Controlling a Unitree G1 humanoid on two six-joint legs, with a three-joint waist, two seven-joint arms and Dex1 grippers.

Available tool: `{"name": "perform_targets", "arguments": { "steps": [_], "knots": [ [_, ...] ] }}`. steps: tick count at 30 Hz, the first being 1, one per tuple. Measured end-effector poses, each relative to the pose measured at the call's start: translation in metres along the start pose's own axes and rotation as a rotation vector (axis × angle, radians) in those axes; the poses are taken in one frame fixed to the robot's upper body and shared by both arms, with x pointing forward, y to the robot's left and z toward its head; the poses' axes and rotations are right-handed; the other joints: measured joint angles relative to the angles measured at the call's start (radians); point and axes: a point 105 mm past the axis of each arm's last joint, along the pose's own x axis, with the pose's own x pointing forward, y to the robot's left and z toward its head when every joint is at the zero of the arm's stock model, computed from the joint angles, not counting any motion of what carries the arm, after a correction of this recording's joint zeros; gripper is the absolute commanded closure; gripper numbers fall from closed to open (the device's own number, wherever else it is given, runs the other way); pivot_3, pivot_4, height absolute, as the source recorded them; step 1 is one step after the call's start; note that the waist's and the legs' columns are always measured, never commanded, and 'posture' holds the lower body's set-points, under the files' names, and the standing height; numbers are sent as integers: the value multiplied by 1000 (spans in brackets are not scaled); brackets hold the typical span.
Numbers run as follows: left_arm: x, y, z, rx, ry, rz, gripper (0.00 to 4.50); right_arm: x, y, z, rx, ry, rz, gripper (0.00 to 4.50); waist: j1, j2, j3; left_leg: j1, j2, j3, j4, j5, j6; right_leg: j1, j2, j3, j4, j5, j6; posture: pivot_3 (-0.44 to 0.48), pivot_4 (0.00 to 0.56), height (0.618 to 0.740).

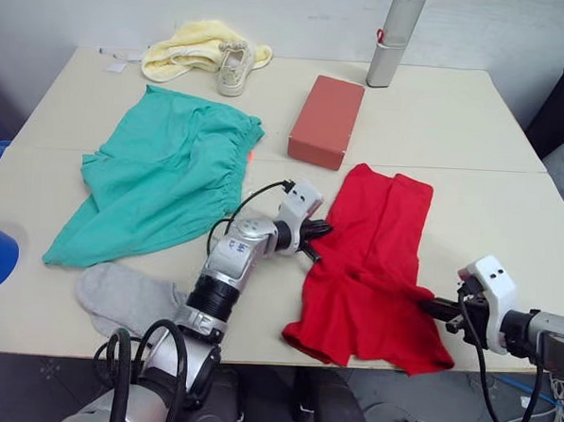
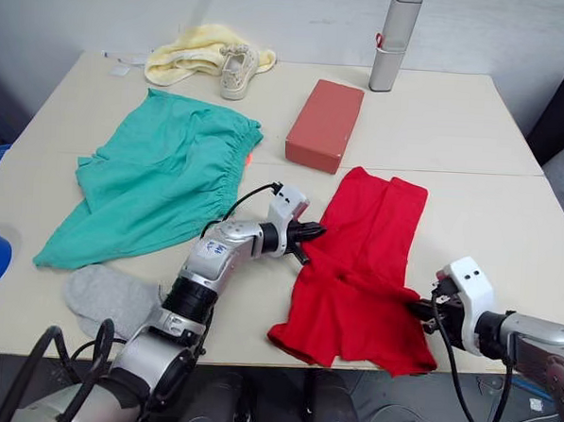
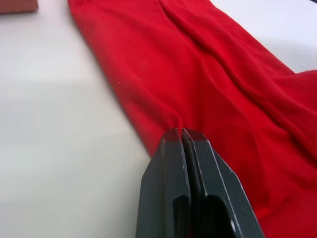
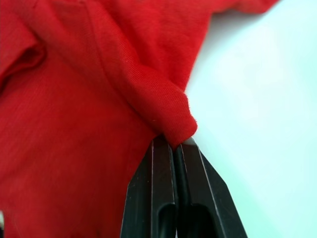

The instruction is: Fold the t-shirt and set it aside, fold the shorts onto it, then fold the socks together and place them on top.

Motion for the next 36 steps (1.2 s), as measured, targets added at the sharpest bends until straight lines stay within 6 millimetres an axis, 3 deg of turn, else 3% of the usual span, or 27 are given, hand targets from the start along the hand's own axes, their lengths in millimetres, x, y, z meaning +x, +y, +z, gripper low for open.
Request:
{"name": "perform_targets", "arguments": {
  "steps": [6, 10, 13, 19, 24, 26, 29, 32, 36],
  "knots": [
    [-8, -20, -10, -10, 2, 16, 4500, 0, -17, 1, -46, -4, -18, 4483, 0, 0, 0, 1, 0, 1, 0, 0, 0, 0, 0, 1, 1, 0, 0, 0, 150, 740],
    [-10, -25, -10, -1, -2, 12, 4500, -1, -15, 2, -63, -6, 19, 4483, 0, 0, 0, 1, 0, 1, 0, 0, 0, 0, 0, 1, 1, 0, 0, 0, 150, 740],
    [-10, -27, -5, 1, -41, -2, 3849, 1, -10, 0, -35, -12, 56, 4500, 1, 0, 0, 1, 0, 0, 0, 0, 0, 1, -1, 1, 1, 0, 0, 0, 150, 740],
    [-20, -14, 16, 60, -133, -15, 1876, -8, 1, 3, -51, -61, 118, 2480, 10, 1, 0, 1, 0, 1, 0, 0, 0, 1, 0, 1, 1, 0, 0, 0, 150, 740],
    [-45, -7, 23, 162, -191, -146, 237, -30, 3, 8, -179, -148, 161, 640, 16, 1, 0, 1, 0, 1, 1, 0, 0, 1, 1, 1, 1, 0, 0, 0, 150, 740],
    [-57, -6, 24, 275, -196, -204, 0, -38, 2, 10, -285, -179, 177, 33, 17, 1, 0, 2, 0, 2, 1, 0, 0, 1, 2, 1, 1, 0, 0, 0, 150, 740],
    [-75, 0, 24, 495, -168, -278, 0, -50, -11, 12, -477, -219, 133, 33, 18, 1, 0, 3, 0, 2, 2, 0, 0, 2, 3, 1, 1, 0, 0, 0, 150, 740],
    [-89, -3, 22, 814, -165, -395, 0, -58, -28, 4, -824, -163, 101, 33, 19, 1, 0, 4, -2, 4, 1, 0, 0, 2, 8, 0, 0, 0, 0, 0, 150, 740],
    [-95, -11, -2, 1168, -146, -545, 0, -54, -46, -12, -1049, -98, 89, 33, 18, 2, 0, 4, -1, 5, 3, 0, 1, 2, 1, 2, 0, 0, 0, 0, 150, 740]
  ]
}}
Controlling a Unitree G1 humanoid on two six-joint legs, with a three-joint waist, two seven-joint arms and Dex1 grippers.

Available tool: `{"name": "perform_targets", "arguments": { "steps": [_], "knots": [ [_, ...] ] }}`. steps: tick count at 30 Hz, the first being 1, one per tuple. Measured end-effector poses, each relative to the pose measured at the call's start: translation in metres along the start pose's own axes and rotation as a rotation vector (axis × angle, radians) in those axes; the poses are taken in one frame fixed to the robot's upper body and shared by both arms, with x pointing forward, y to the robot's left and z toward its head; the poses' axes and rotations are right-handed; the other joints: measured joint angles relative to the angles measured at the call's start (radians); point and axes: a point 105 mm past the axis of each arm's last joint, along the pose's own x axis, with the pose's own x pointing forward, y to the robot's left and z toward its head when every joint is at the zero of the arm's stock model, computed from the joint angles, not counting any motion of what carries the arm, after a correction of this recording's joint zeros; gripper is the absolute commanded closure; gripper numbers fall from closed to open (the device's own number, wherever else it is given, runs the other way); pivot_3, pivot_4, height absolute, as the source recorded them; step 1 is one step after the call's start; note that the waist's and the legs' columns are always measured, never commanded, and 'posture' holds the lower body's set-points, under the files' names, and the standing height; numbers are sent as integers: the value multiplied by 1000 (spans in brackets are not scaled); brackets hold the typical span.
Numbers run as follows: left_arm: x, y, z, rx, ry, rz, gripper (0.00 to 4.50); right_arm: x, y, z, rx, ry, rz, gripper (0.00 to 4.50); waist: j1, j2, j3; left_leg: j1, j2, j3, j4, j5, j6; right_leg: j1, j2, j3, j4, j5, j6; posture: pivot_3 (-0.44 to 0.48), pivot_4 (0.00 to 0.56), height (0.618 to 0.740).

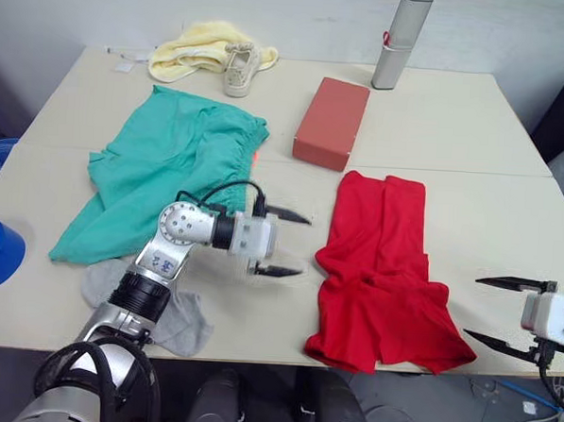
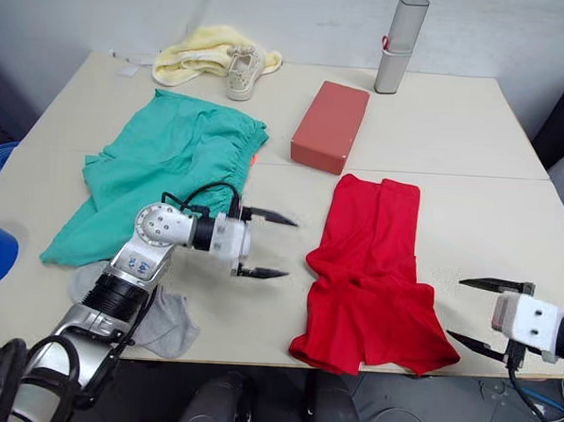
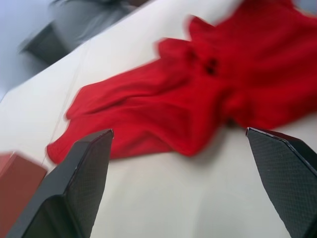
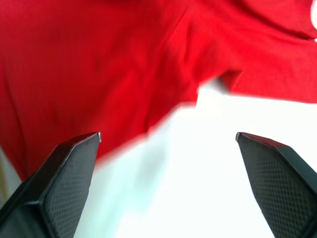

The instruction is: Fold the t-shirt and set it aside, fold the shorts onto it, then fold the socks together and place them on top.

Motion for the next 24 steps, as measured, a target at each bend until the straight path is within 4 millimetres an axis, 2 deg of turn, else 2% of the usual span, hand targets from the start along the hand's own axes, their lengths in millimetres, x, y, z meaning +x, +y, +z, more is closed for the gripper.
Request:
{"name": "perform_targets", "arguments": {
  "steps": [3, 5, 9, 13, 20, 24],
  "knots": [
    [10, -17, -1, 112, -40, -54, 0, 6, 8, -14, -85, 20, 38, 33, -1, 0, 0, 0, 1, -1, 2, 0, 0, 0, -1, 0, 1, 0, 0, 0, 150, 740],
    [18, -23, -1, 153, -63, -69, 0, 10, 9, -16, -136, 8, 41, 33, -2, 1, 0, 0, 1, -1, 3, 0, 0, 1, -1, 0, 1, 0, 0, 0, 150, 740],
    [30, -27, 4, 232, -97, -85, 0, 18, 6, -13, -218, -21, 35, 33, -17, -2, 0, 3, 3, -2, 6, -1, 1, 6, -1, -1, 1, 1, -1, 0, 150, 740],
    [41, -30, 8, 272, -113, -86, 0, 28, 6, -6, -270, -62, 41, 33, -30, -3, 0, 16, 4, -3, 0, -7, 4, 18, -1, -1, -3, 0, -3, 0, 150, 740],
    [55, -40, 15, 272, -153, -64, 0, 41, 14, 5, -325, -146, 52, 33, -32, -5, -1, 19, 5, -2, -6, -3, -2, 17, 0, -1, -3, -1, -4, 0, 150, 740],
    [56, -48, 21, 281, -174, -75, 0, 50, 14, 13, -337, -193, 45, 33, -35, -6, -2, 19, 5, -2, -6, -3, -2, 18, -1, -1, -3, -1, -4, 0, 150, 740]
  ]
}}
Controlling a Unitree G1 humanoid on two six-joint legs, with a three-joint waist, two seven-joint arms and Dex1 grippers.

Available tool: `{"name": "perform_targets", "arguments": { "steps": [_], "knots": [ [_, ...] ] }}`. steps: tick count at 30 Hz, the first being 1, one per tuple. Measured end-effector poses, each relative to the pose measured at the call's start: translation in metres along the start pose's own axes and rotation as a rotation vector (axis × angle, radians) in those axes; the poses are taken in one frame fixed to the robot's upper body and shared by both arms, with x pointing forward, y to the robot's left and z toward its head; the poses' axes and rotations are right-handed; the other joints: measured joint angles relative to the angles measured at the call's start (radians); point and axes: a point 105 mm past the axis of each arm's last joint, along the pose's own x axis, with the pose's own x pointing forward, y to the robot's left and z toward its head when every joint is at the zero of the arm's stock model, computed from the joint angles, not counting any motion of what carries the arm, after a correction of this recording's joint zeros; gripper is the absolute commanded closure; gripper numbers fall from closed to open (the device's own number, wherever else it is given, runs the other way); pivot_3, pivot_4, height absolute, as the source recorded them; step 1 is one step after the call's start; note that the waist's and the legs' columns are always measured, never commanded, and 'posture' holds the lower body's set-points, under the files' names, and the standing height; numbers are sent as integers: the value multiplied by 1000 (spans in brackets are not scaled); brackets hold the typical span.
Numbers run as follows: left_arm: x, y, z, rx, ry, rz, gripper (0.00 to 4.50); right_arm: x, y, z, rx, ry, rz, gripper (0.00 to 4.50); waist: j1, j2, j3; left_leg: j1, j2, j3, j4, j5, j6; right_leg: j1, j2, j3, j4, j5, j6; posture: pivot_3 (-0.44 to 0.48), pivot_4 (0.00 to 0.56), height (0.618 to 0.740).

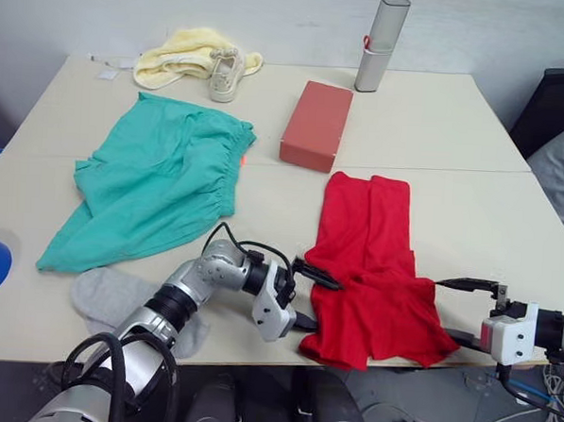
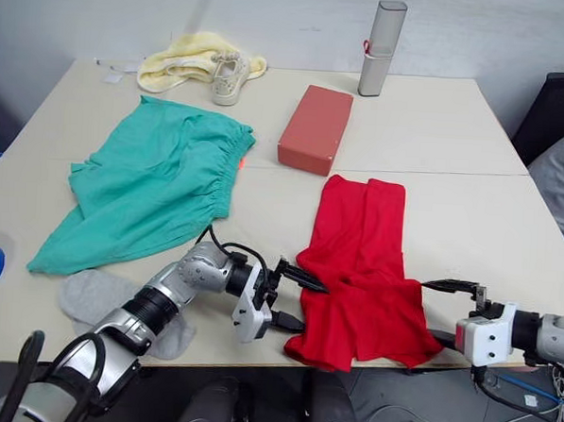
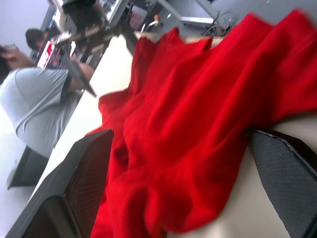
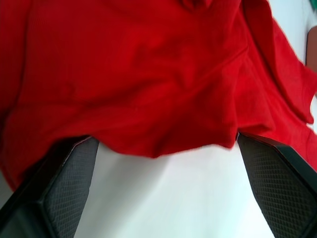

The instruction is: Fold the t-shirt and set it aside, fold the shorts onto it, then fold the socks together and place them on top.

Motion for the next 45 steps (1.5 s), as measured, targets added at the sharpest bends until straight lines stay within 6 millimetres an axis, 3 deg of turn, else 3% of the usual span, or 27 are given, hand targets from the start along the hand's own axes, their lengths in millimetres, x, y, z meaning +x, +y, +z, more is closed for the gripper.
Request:
{"name": "perform_targets", "arguments": {
  "steps": [4, 6, 14, 18, 20, 21, 28, 34, 40, 45],
  "knots": [
    [2, -5, 7, 5, -22, -10, 0, 9, 0, 7, -12, -49, 0, 33, -3, 0, 0, 2, 0, 0, -1, 0, 0, 1, 0, 0, 0, -1, -1, 0, 150, 740],
    [5, -8, 11, -5, -38, -15, 0, 14, 3, 13, -17, -83, 9, 410, -4, 0, 0, 3, 0, 0, -2, 0, 0, 1, 0, 0, 0, -1, -2, 0, 150, 740],
    [11, -25, 17, -70, -45, -59, 2534, 18, 24, 22, 7, -136, 72, 3168, 9, 1, 0, 4, 0, 0, -3, 0, 0, 2, -1, 0, 1, -2, -2, 0, 150, 740],
    [11, -19, 18, -74, -47, -39, 3835, 21, 31, 24, 15, -151, 99, 4500, 10, 2, -1, 4, 0, 0, -3, 0, 0, 2, -1, 1, 1, -2, -3, 0, 150, 740],
    [11, -16, 20, -76, -49, -32, 4415, 21, 31, 25, 16, -153, 97, 4500, 9, 4, -2, 5, 0, 0, -3, 0, 0, 3, -1, 1, 1, -2, -3, 0, 150, 740],
    [11, -15, 20, -82, -50, -27, 4466, 20, 31, 25, 17, -154, 95, 4500, 9, 5, -3, 5, 0, 0, -3, 0, 0, 3, -1, 1, 1, -2, -3, 0, 150, 740],
    [5, -24, 24, -181, -61, -44, 4466, 19, 36, 34, 56, -186, 86, 4500, 9, 10, -4, 5, 0, 1, -3, 0, 0, 3, -1, 1, 2, -3, -3, 0, 150, 740],
    [-18, -41, 30, -378, -67, -92, 4466, 14, 31, 53, 184, -250, 39, 4500, 11, 12, -3, 6, 0, 0, -3, -2, 3, 2, -1, 1, 3, -3, -4, 0, 150, 740],
    [-41, -43, 54, -529, -145, -117, 4466, -2, 37, 69, 359, -280, 65, 4500, 13, 15, -2, 5, 0, -1, -3, -3, 4, 2, -2, 0, 3, -4, -4, 0, 150, 740],
    [-50, -42, 73, -604, -207, -182, 4466, -9, 39, 80, 432, -305, 104, 4500, 14, 16, -2, 5, 0, -1, -3, -3, 4, 2, -1, 1, 3, -4, -4, 0, 150, 740]
  ]
}}
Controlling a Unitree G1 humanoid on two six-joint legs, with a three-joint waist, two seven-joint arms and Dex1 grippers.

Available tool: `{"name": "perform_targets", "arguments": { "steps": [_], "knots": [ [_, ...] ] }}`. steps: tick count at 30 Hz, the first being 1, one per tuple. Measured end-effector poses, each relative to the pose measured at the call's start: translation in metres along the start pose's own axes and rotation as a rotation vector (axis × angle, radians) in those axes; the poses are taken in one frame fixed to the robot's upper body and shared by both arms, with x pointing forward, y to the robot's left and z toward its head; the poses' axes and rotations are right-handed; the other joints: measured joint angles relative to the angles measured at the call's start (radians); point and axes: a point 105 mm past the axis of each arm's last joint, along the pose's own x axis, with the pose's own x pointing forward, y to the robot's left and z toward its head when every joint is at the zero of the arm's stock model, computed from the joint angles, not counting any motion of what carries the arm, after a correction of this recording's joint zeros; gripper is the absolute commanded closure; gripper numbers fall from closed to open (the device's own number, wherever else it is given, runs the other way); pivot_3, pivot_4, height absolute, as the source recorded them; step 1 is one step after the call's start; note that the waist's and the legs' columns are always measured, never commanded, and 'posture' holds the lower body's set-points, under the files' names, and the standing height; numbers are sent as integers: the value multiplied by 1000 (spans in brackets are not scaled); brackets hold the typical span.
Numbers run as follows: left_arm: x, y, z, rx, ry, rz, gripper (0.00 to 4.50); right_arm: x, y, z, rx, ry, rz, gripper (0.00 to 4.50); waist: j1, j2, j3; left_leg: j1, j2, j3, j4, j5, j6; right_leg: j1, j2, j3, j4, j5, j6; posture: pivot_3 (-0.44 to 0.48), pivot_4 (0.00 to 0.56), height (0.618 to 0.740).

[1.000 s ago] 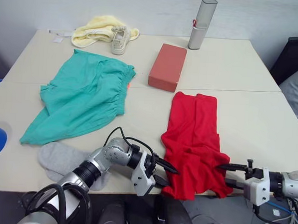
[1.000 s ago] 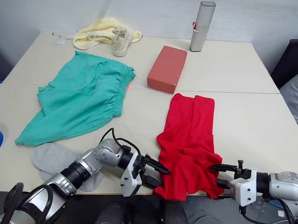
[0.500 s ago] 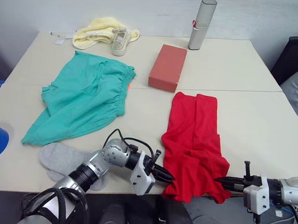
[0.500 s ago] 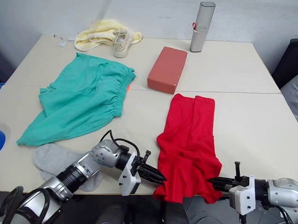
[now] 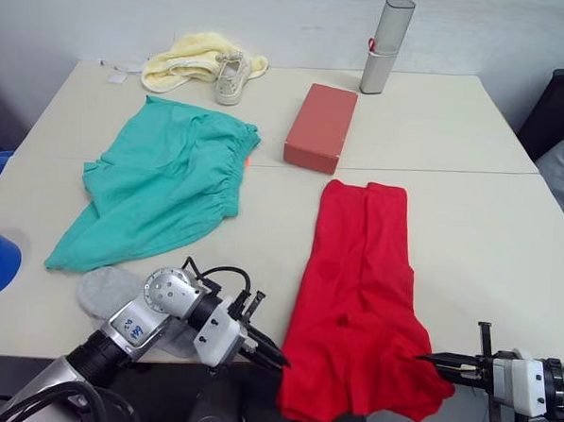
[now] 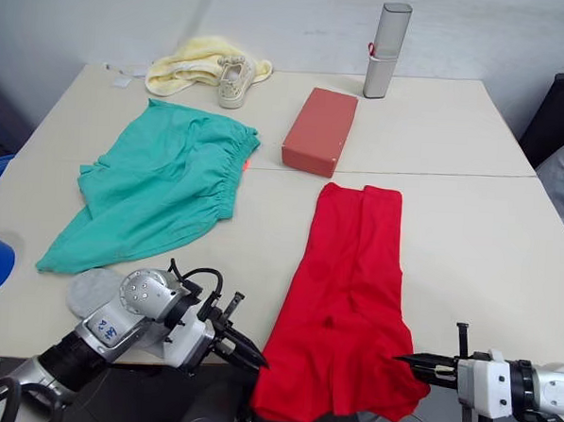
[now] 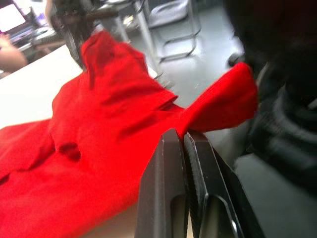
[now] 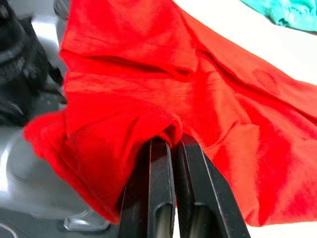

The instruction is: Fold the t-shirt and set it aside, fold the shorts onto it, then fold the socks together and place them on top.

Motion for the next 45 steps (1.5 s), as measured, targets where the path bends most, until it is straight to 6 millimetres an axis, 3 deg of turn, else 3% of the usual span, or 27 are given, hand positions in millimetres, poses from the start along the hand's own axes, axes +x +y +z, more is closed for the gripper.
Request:
{"name": "perform_targets", "arguments": {
  "steps": [6, 11, 18, 27, 31, 36, 44, 45],
  "knots": [
    [-8, -2, 2, -63, 14, -29, 4466, -2, 4, 5, 57, 14, 34, 4500, 1, 0, 0, -4, 0, 0, 0, 0, 0, -3, 1, 0, 0, 0, 1, 0, 150, 740],
    [-7, 16, 10, -138, -37, 10, 4466, -5, -17, 8, 180, -19, -104, 4500, 3, 0, 1, -9, -1, -2, 3, 0, 0, -6, 1, -1, 0, 1, 2, 0, 150, 740],
    [-34, 92, 9, -298, -76, 232, 4466, -12, -75, 12, 331, -67, -285, 4500, 2, 0, 1, -10, -2, -3, 4, 1, 1, -6, 1, -2, -1, 1, 3, 0, 150, 740],
    [-41, 185, -25, -585, -104, 545, 4466, -10, -161, -13, 533, -119, -589, 4500, -1, -2, 4, -16, -2, -3, 8, 3, -3, -10, 2, -4, -2, 3, 6, 0, 150, 740],
    [-46, 220, -44, -702, -105, 764, 4466, -3, -189, -27, 620, -111, -682, 4500, -1, -2, 4, -30, -1, -2, 14, 4, -4, -22, 2, -4, 3, 3, 7, 0, 150, 740],
    [-57, 220, -71, -840, -80, 916, 4466, 1, -196, -50, 711, -57, -744, 4500, -3, 0, 6, -31, -1, 0, 16, 5, -4, -25, 3, -10, 4, 4, 7, 0, 150, 740],
    [-64, 221, -85, -900, -54, 1020, 4466, 11, -219, -61, 827, -84, -851, 4500, -5, 0, 6, -30, -1, 1, 17, 5, -4, -25, 2, -10, 6, 5, 9, 0, 150, 740],
    [-65, 221, -86, -901, -54, 1031, 4491, 11, -220, -63, 840, -90, -867, 4259, -5, 1, 6, -30, -1, 1, 17, 5, -4, -25, 2, -10, 5, 5, 9, 0, 150, 740]
  ]
}}
